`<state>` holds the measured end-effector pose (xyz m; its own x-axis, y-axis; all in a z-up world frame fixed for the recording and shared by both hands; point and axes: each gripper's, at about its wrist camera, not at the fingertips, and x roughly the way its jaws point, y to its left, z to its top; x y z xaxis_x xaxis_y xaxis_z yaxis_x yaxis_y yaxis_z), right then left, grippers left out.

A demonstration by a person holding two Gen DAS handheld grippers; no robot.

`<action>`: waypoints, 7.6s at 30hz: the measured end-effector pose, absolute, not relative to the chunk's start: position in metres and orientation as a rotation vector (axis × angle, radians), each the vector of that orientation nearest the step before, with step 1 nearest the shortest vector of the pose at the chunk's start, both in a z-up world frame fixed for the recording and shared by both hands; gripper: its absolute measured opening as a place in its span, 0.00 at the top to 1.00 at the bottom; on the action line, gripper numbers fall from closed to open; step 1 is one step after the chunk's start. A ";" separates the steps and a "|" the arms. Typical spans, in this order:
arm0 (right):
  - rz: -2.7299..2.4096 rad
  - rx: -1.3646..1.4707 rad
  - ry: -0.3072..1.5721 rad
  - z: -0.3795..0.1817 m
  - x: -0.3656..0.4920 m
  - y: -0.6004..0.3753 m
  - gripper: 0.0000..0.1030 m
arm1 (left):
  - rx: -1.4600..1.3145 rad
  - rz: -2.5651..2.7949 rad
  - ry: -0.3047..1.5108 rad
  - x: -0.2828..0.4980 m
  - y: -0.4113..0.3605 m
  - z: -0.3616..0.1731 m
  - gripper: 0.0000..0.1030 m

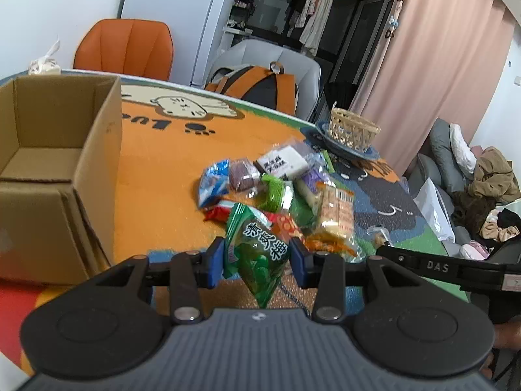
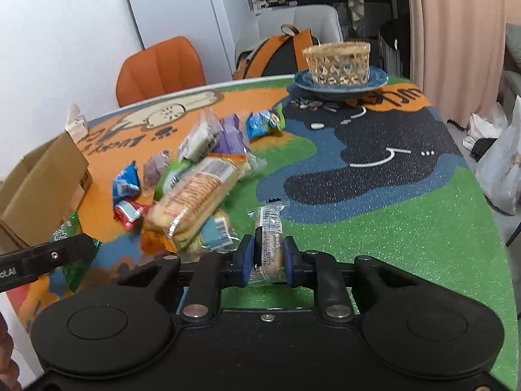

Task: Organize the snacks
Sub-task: 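Carry both snacks over the cardboard box and open both grippers to drop them, then withdraw both tools from the box back toward the snack pile, then grasp the red-and-silver bar with the left gripper while the right grasps the bread roll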

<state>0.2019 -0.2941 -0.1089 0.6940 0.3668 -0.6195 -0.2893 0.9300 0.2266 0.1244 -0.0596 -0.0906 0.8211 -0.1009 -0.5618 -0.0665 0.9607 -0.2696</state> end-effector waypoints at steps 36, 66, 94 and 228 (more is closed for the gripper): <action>0.600 0.091 0.545 -0.021 0.203 -0.195 0.80 | -0.300 0.103 0.429 0.121 0.019 -0.010 0.60; 0.878 0.038 0.556 0.000 0.233 -0.064 0.80 | -0.391 0.321 0.483 0.150 0.128 -0.017 0.59; 0.850 0.135 0.647 -0.010 0.247 -0.069 0.58 | -0.437 0.425 0.459 0.131 0.134 -0.010 0.16; 0.463 0.169 0.819 -0.094 0.259 -0.240 0.63 | -0.262 0.059 0.760 0.211 -0.038 -0.112 0.49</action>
<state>0.2594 -0.2396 -0.0937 0.5898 0.4600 -0.6637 -0.3316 0.8874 0.3204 0.2108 -0.0382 -0.1115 0.7248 -0.0412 -0.6877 -0.1477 0.9657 -0.2135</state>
